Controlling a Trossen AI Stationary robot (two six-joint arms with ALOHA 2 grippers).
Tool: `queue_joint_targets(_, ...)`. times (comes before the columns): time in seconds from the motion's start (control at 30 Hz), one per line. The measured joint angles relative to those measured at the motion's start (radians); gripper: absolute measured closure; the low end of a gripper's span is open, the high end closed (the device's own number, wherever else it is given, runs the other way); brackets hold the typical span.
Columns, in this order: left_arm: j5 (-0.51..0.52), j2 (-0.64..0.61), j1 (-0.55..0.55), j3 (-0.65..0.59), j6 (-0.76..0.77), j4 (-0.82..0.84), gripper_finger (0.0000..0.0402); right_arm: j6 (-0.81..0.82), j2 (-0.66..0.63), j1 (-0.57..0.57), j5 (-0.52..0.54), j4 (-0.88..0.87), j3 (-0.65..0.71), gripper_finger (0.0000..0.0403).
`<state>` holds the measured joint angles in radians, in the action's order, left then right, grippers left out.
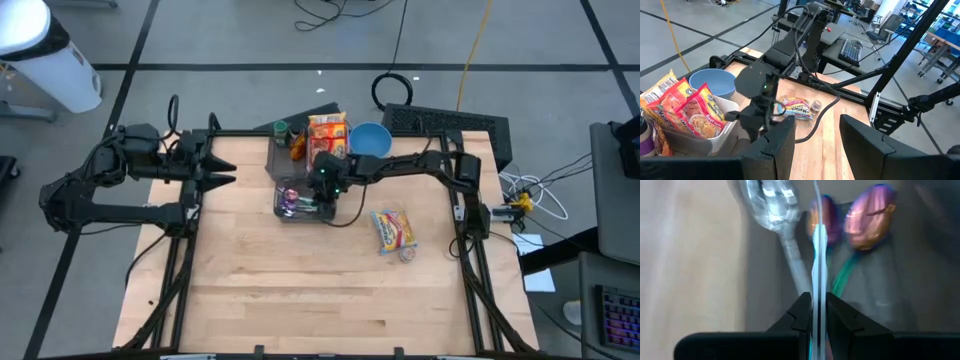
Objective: Pick & Place Food Item
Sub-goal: Put the blue patterned spoon into the bottom black bin
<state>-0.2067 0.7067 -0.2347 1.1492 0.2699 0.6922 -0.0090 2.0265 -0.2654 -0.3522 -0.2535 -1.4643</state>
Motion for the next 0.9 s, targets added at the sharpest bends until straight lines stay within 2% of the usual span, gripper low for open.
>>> queue_joint_targets(0.43, -0.001, 0.0, 0.0, 0.0, 0.019, 0.008, 0.0241, 0.013, 0.002, 0.004, 0.007, -0.013, 0.003, 0.038)
queue_joint_targets(0.9, -0.002, 0.0, 0.0, 0.0, 0.021, 0.014, 0.024, 0.026, 0.002, 0.005, 0.008, 0.003, 0.003, 0.0332)
